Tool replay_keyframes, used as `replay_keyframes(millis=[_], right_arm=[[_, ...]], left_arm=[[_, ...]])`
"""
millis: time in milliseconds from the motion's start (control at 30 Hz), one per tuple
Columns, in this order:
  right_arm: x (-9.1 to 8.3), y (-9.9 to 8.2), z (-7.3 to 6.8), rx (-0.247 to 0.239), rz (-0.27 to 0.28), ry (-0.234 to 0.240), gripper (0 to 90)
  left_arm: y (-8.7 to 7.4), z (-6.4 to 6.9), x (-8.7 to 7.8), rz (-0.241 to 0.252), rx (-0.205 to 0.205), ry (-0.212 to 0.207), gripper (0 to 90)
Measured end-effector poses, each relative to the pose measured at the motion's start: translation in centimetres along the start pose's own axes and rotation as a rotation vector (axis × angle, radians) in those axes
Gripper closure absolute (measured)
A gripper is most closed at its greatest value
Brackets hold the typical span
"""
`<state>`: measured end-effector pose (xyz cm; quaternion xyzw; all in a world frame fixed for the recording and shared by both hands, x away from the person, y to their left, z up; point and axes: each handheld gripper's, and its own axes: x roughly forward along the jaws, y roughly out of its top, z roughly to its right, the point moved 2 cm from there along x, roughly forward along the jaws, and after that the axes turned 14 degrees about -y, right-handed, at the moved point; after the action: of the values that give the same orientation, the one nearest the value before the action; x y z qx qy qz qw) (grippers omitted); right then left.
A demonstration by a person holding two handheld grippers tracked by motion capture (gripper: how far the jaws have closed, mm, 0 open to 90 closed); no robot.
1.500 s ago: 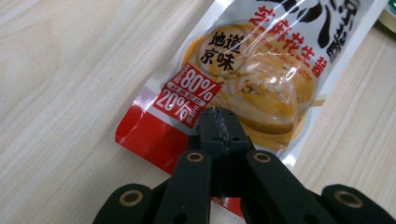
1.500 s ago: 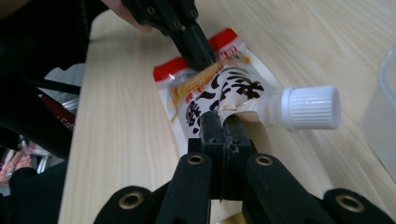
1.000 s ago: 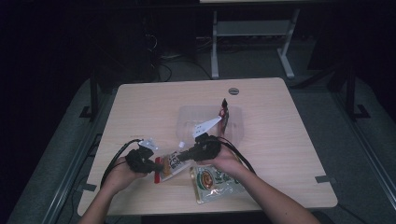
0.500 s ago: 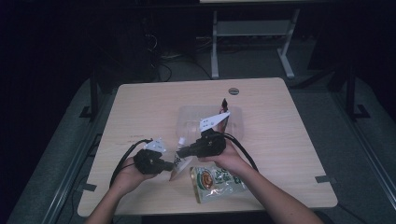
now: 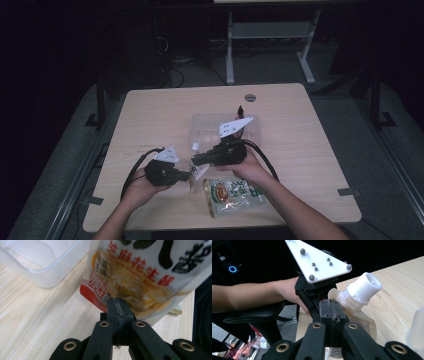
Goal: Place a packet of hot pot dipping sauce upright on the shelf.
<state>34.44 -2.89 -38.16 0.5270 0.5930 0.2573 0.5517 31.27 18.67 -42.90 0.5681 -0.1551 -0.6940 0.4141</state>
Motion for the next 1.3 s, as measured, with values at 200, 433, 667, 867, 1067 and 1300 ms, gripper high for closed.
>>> replay_keyframes(millis=[200,433,667,867,1067,1300], right_arm=[[-0.7,0.4,0.1,0.001,0.023,-0.002,90.0],[-1.5,0.9,0.4,-0.006,0.047,-0.018,90.0],[-2.2,1.2,0.5,0.000,0.052,-0.035,90.0],[-2.6,1.6,0.6,-0.005,0.063,-0.046,90.0],[-2.8,2.4,0.7,-0.009,0.058,-0.057,90.0],[-3.0,3.6,1.0,-0.023,0.065,-0.076,90.0]], left_arm=[[-0.3,-0.4,-0.7,-0.008,0.019,0.013,79.8],[-1.0,-0.9,-1.2,-0.023,0.019,0.024,66.9],[-2.0,-1.8,-1.6,-0.030,-0.022,0.009,54.7],[-2.5,-2.2,-1.6,-0.043,-0.057,0.031,40.6],[-2.7,-2.4,-1.6,-0.039,-0.075,0.039,36.9],[-2.8,-2.5,-1.7,-0.036,-0.066,0.039,35.8]])
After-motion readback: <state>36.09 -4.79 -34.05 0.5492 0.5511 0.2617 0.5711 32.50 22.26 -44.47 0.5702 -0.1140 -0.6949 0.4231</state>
